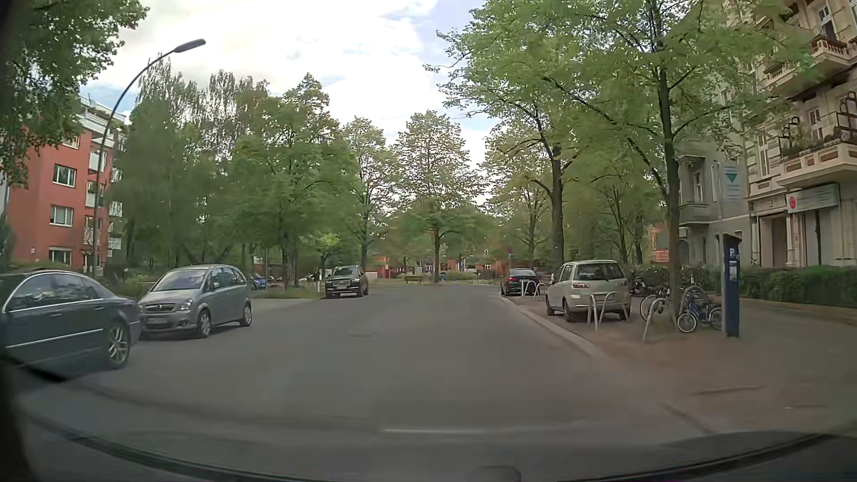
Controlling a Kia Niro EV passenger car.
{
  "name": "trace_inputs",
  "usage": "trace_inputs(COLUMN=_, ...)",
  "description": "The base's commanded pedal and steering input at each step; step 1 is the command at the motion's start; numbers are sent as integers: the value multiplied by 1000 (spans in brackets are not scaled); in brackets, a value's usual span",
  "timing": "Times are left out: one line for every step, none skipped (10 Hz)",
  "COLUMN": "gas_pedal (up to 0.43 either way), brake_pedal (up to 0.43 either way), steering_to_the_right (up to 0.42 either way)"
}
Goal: Follow the waypoints while adhering to traffic rules and regulations
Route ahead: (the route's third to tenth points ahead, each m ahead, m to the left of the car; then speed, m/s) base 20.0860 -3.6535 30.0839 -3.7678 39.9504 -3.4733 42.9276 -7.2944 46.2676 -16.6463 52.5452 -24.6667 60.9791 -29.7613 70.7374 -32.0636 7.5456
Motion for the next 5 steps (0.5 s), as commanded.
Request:
trace_inputs(gas_pedal=358, brake_pedal=18, steering_to_the_right=-4)
trace_inputs(gas_pedal=358, brake_pedal=18, steering_to_the_right=-4)
trace_inputs(gas_pedal=358, brake_pedal=18, steering_to_the_right=-4)
trace_inputs(gas_pedal=358, brake_pedal=18, steering_to_the_right=-4)
trace_inputs(gas_pedal=358, brake_pedal=18, steering_to_the_right=-5)
